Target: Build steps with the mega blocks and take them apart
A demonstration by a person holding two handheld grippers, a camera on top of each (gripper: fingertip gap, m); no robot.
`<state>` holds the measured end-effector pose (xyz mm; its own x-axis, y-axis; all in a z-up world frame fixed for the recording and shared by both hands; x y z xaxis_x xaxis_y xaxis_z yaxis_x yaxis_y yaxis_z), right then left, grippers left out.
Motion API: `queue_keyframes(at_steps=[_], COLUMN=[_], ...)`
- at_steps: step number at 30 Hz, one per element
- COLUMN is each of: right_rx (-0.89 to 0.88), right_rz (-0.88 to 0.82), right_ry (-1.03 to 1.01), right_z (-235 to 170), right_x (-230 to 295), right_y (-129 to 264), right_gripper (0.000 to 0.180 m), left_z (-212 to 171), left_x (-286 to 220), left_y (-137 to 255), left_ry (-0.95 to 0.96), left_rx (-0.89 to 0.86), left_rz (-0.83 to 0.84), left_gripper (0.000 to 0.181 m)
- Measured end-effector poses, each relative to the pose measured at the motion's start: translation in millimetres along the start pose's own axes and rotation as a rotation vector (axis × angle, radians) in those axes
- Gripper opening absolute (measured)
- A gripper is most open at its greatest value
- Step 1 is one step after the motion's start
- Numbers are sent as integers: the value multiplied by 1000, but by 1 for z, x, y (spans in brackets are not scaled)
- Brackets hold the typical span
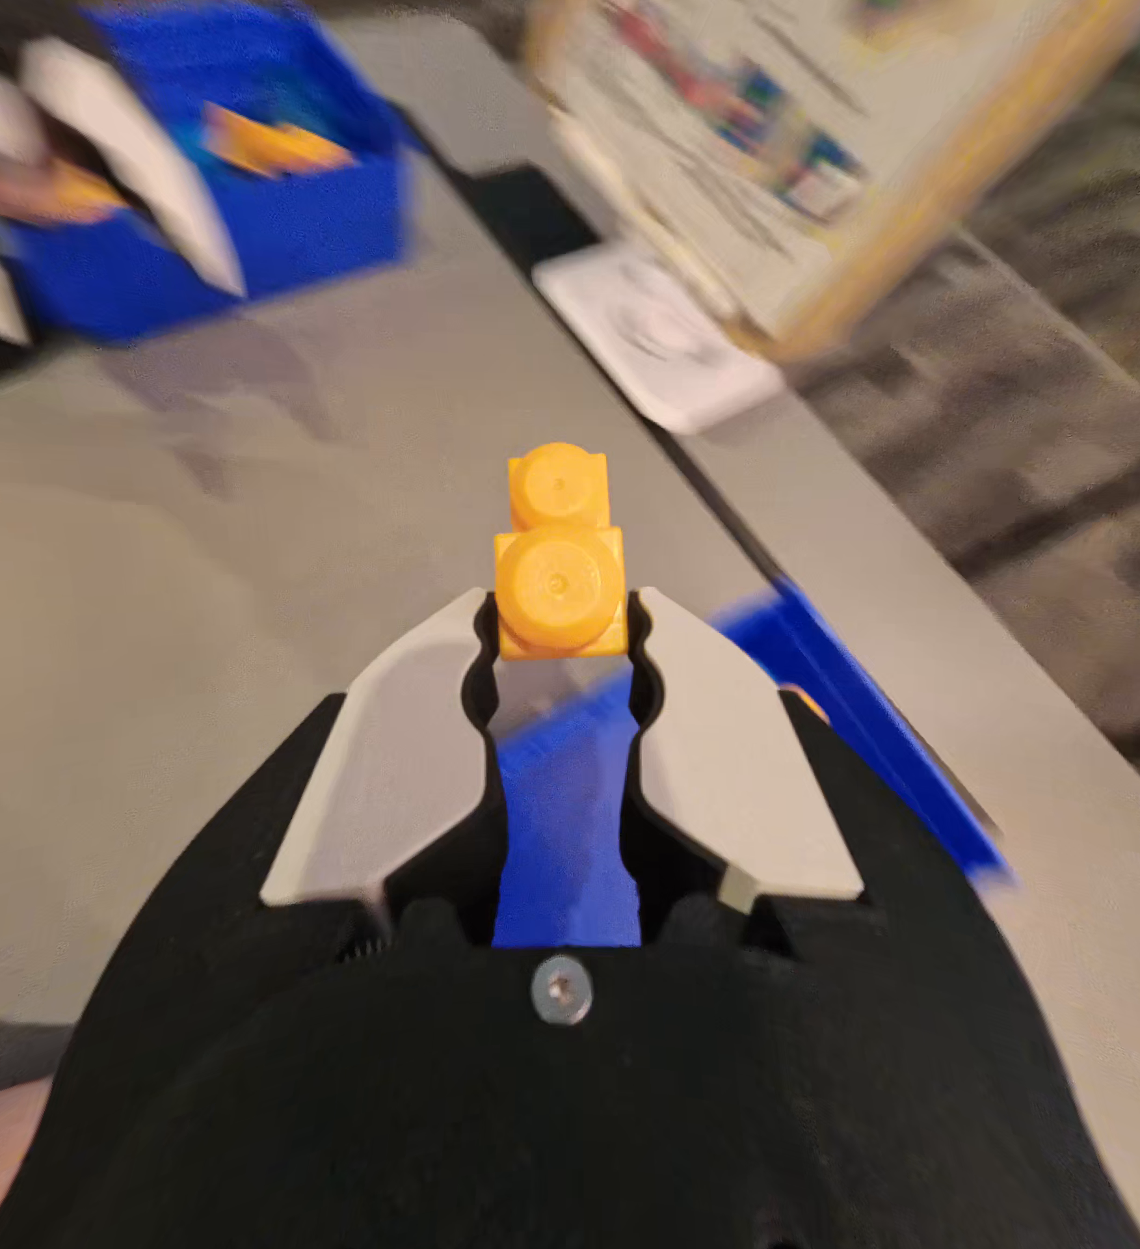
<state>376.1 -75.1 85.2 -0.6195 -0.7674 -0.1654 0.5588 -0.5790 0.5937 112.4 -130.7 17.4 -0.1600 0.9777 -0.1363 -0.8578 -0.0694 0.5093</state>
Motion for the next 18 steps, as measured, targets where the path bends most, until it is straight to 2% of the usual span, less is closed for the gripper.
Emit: queue_keyframes(at_steps=[2,7,13,18], right_rx=[116,305,456,493], right_rz=[-134,-159,-122,-117], right_ry=[-54,-161,-157,-3], right_z=[-50,-129,-172,-185], right_x=[-44,-100,-125,-136], right_y=[16,-7,-54,-72], right_gripper=[37,37,37,37], left_z=[-2,-8,-18,-19], left_x=[-1,-6,-8,-8], left_y=[-1,-8,-18,-19], left_ry=[-7,-26,-31,-21], left_rx=[15,55,106,106], left_rz=[-5,-15,-33,-50], left_gripper=[82,82,82,79])
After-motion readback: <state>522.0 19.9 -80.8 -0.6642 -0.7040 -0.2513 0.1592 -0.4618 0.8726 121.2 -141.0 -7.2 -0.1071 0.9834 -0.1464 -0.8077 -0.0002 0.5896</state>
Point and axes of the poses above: each gripper's, where its closed fingertips meet, y back along the fingers, z out of its top, x = y × z across the jaws, the point moved 1 cm from there along y, back along the fingers, and after that the axes turned 4 degrees about z, right-handed, at the moved point
